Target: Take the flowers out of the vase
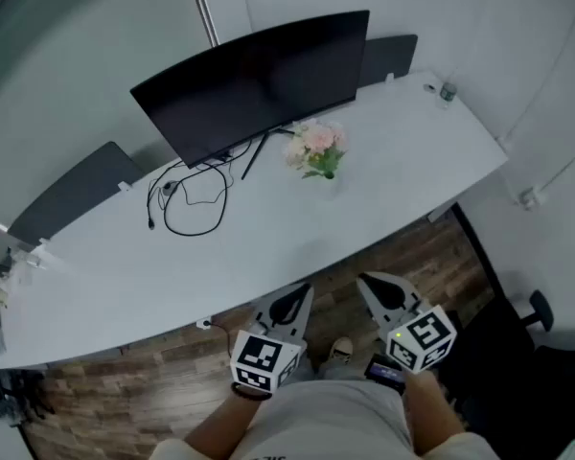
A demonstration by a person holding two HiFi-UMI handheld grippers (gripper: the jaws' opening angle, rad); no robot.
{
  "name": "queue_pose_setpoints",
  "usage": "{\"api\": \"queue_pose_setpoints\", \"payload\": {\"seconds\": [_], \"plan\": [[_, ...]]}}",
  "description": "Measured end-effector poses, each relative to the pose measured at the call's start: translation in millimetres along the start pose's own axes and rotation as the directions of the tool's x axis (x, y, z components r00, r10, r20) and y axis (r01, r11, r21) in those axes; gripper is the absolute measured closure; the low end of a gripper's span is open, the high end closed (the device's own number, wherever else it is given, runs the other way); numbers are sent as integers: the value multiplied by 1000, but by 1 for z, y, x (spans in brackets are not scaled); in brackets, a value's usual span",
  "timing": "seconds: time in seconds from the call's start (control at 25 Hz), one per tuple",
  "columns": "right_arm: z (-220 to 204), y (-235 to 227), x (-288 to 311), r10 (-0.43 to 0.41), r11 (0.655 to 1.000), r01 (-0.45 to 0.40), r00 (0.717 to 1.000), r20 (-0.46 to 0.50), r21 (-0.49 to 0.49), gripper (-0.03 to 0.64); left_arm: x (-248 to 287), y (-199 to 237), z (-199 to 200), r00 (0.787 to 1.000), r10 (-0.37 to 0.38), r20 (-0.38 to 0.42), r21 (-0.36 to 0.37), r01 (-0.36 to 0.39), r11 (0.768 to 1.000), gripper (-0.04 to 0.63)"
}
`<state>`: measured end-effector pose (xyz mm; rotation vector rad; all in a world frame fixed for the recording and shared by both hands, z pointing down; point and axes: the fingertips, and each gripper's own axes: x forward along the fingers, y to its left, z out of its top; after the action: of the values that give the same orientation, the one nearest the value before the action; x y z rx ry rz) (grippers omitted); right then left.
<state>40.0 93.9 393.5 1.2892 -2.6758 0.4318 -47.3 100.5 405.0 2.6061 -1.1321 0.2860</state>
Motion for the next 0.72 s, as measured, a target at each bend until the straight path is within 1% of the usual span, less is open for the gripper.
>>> {"api": "queue_pose_setpoints", "payload": {"seconds": [0.28, 0.44, 0.56, 0.72], "plan": [[5, 1, 1, 15, 1000, -15, 1000, 5, -10, 586, 5, -3, 9, 1000, -7, 10, 12, 7, 1000, 592], [10, -3, -9, 18, 1000, -18, 999, 31, -8, 586, 10, -12, 11, 1000, -5, 13, 5, 5, 1000, 592], [16, -4, -18, 35, 999, -34, 997, 66, -16, 584, 13, -20, 10, 1000, 8, 11, 5, -8, 1000, 592], [14, -11, -29, 25, 999, -22, 997, 71, -41, 584, 13, -33, 10, 1000, 23, 20, 1, -23, 1000, 592]]}}
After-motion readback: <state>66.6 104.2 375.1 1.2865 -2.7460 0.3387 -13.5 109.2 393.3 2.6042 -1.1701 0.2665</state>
